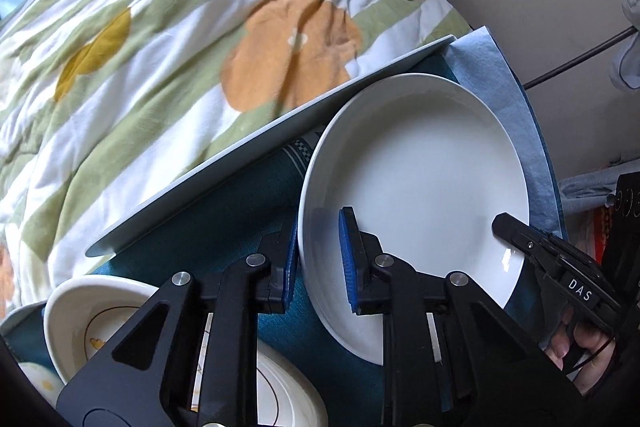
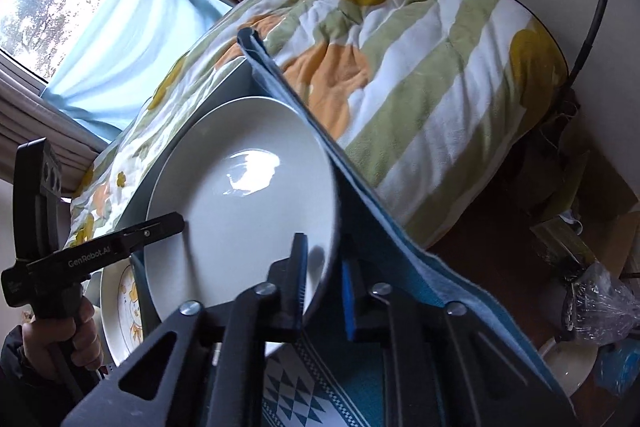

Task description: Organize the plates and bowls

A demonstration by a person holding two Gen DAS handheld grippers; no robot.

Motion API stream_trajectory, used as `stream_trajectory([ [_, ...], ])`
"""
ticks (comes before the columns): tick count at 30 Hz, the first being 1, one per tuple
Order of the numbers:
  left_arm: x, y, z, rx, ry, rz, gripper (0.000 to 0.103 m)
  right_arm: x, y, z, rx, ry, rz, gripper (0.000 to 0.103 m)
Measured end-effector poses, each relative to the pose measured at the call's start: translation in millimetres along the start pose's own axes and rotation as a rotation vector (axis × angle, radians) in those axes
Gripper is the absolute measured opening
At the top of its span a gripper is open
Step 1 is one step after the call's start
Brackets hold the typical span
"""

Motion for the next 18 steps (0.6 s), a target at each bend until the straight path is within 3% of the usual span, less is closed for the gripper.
stream_trajectory([
  [9,-4,6,-12,0.032,0.026,0.011,0.016,0,-2,-3,0.024,-0.012,-0.014,0.011],
  [18,-25,27,-61,0.051,0.111,0.010,0.016,2,-9,-40,0.069,0.036,-0.082,0.011],
])
Point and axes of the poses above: each gripper's, at about its wrist camera, not at the fingertips, and z roughly the way its jaws point, y to its right, x to its top, the point moved 8 cm from there along z, roughly the way its jaws point, and after that the axes turned 14 degrees about -x, right-handed, at the moved point
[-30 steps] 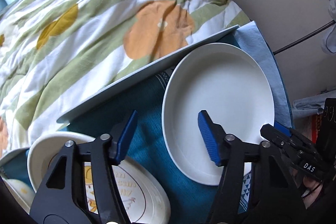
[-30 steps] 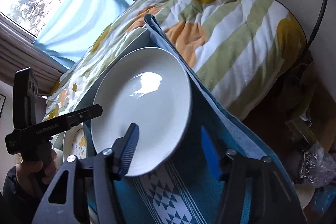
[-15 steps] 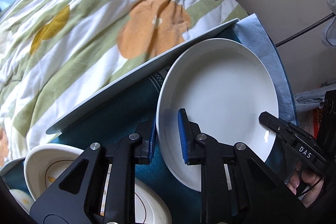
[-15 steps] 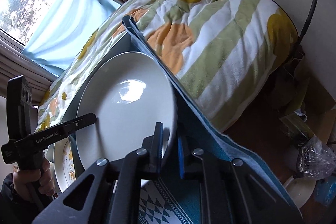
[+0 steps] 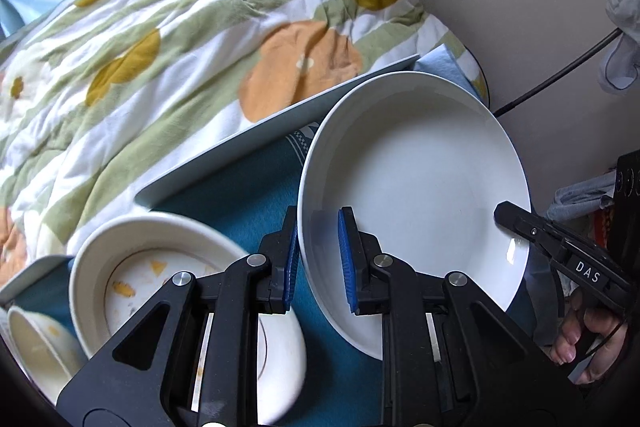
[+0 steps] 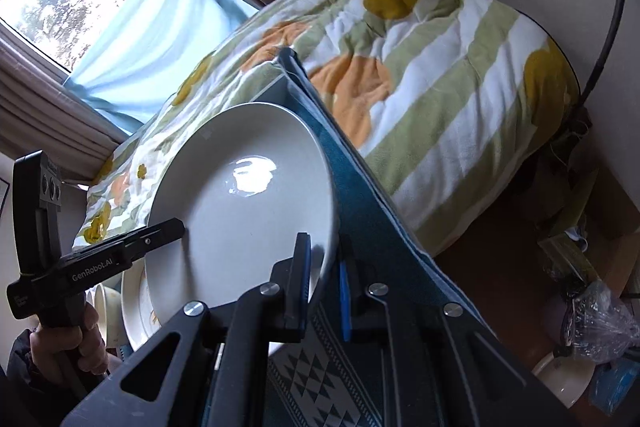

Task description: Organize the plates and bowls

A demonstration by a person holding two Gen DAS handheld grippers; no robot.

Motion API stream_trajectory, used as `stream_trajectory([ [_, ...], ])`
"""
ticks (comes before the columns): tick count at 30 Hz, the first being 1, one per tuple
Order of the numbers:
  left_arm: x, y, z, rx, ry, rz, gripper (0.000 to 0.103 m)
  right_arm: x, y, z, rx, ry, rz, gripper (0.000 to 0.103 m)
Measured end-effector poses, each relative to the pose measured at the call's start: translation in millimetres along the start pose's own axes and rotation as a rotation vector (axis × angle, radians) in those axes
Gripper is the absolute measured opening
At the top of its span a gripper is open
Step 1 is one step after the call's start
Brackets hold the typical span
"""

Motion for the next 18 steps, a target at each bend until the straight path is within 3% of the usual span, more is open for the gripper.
stream_trajectory([
  [7,-37,21,-61,0.012,0.091,-0.028,0.016,-15,-17,-47,0.026,0.049,-0.072,0.011],
  [18,-149,33,-155,0.042,0.211,-0.112,0.016,-86,-58,-122,0.064,0.106,-0.197,0.011],
])
Point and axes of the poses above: each gripper's, at about its wrist camera, not at the fingertips, and z roughly the way its jaws point, y to its right, x to its top, the point moved 8 cm from there along z, roughly the way its jaws point, and after that the axes turned 14 degrees about -x, right-handed, at the moved point
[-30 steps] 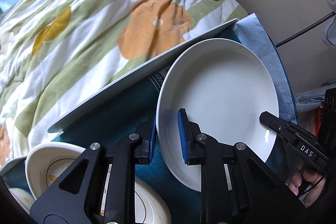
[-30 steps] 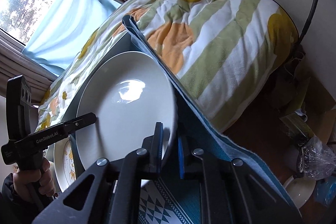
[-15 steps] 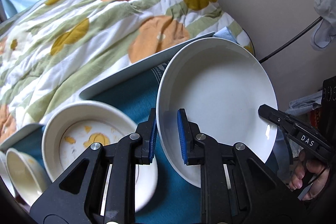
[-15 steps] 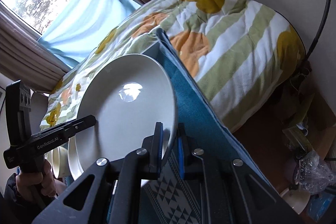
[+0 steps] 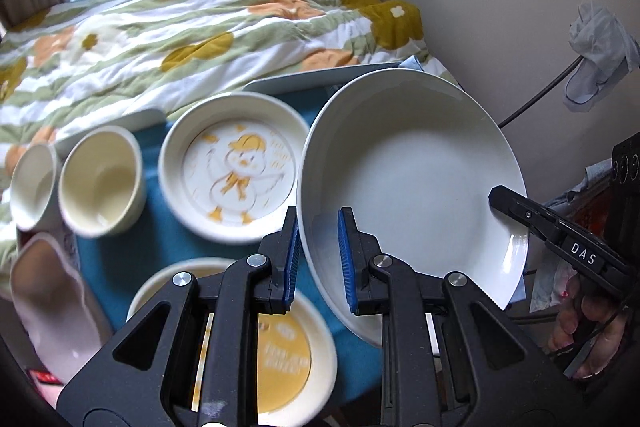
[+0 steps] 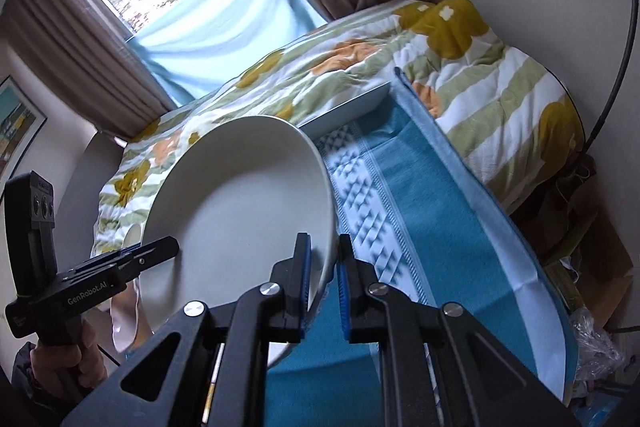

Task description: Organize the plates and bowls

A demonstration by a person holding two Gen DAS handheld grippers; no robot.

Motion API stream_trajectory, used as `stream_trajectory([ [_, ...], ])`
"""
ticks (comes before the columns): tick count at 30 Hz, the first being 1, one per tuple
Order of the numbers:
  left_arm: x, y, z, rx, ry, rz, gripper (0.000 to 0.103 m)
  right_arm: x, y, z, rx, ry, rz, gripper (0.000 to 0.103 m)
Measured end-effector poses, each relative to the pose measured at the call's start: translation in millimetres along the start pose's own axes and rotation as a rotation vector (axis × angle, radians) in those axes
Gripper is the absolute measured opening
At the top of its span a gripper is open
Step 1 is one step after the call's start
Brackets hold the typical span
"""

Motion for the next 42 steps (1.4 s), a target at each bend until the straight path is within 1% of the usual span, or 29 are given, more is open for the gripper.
stream_trajectory([
  [4,-40,-11,-30,0.029,0.018,-0.042,0.016,-29,-19,-9,0.027,-0.027,-0.038,0.012],
  [7,-66,-23,-43,0.054,0.032,-0.098,0.016,-47,-32,-8,0.056,-0.060,-0.080,0.012],
  [10,-96,-39,-54,0.088,0.053,-0.177,0.016,-63,-49,-2,0.090,-0.091,-0.142,0.012],
  [14,-134,-60,-59,0.116,0.067,-0.258,0.016,-85,-70,13,0.131,-0.139,-0.223,0.012],
  [18,-160,-83,-53,0.131,0.066,-0.324,0.016,-107,-85,33,0.153,-0.177,-0.287,0.012],
  [23,-172,-105,-41,0.135,0.057,-0.353,0.016,-124,-96,54,0.150,-0.208,-0.318,0.012],
  [29,-168,-122,-30,0.119,0.060,-0.369,0.016,-125,-106,66,0.129,-0.202,-0.325,0.012],
  [36,-169,-128,-24,0.102,0.043,-0.376,0.017,-125,-109,71,0.098,-0.206,-0.332,0.011],
  [42,-168,-129,-20,0.121,0.026,-0.354,0.017,-128,-110,73,0.084,-0.208,-0.337,0.011],
])
Point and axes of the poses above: each gripper's, at about its wrist camera, not at the fingertips, and z roughly the way its jaws point, y to its right, x to its top, the point moved 8 cm from there along z, roughly the way its jaws point, and after that the axes turned 14 degrees about -x, right-handed, at the moved point
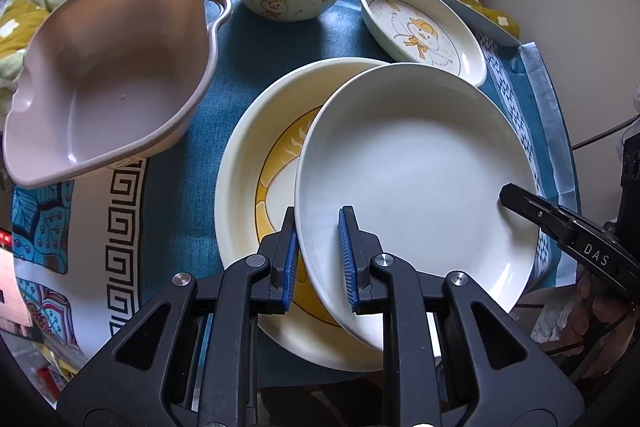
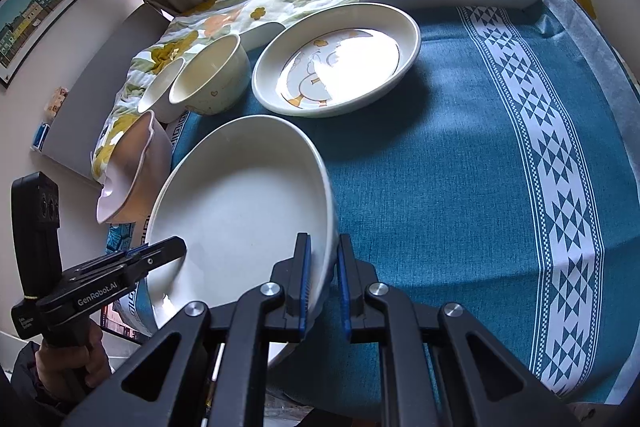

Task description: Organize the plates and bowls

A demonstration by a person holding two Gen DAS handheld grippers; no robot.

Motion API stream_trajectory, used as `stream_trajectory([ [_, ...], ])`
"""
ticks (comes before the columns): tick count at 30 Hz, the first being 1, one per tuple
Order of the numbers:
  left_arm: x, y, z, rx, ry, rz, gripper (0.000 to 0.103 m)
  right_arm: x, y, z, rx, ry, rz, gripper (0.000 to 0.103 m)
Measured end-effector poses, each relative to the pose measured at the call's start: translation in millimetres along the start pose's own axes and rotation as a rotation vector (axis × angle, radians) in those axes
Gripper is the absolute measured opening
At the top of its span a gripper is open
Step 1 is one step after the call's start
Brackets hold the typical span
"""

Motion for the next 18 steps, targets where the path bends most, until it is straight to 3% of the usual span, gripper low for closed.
stream_trajectory([
  [8,-1,2,7,0.061,-0.013,0.053,0.019,-1,-1,2,-0.007,0.004,0.004,0.011],
  [18,-2,20,11,0.326,-0.031,0.267,0.018,-2,-5,2,-0.023,0.018,-0.011,0.011],
])
Point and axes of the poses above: each gripper's, at about its wrist camera, not at the fingertips, and z roughly the way its jaws point, y to its right, x to its top, the point moved 8 cm from there along z, roughly the way its jaws point, and after that the axes turned 14 degrees about -x, right-handed, at the moved point
